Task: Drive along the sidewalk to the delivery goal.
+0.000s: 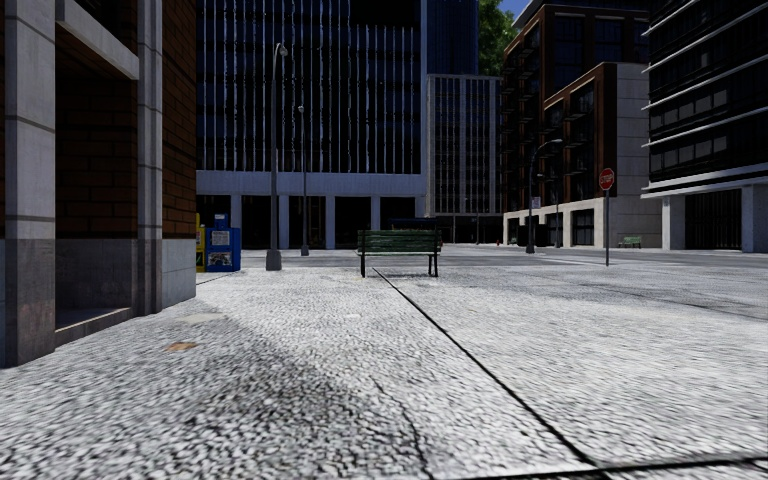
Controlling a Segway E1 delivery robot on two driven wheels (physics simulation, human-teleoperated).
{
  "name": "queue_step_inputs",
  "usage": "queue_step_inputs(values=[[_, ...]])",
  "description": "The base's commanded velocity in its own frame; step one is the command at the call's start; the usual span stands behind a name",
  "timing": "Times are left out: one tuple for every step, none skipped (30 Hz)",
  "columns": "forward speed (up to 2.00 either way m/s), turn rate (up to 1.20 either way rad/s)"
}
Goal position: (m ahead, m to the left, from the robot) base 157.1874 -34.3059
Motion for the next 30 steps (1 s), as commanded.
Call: queue_step_inputs(values=[[0.0, 0.0], [0.0, 0.0], [0.0, 0.0], [0.0, 0.0], [0.0, 0.0], [0.0, 0.0], [0.0, 0.0], [0.0, 0.0], [0.0, 0.0], [0.0, 0.0], [0.0, 0.0], [0.0, 0.0], [0.0, 0.0], [0.0, 0.0], [0.0, 0.0], [0.0, 0.0], [0.0, 0.0], [0.0, 0.0], [0.0, 0.0], [0.0, 0.0], [0.0, 0.0], [0.0, 0.0], [0.0, 0.0], [0.0, 0.0], [0.0, 0.0], [0.0, 0.0], [0.0, 0.0], [0.0, 0.0], [0.0, 0.0], [0.0, 0.0]])
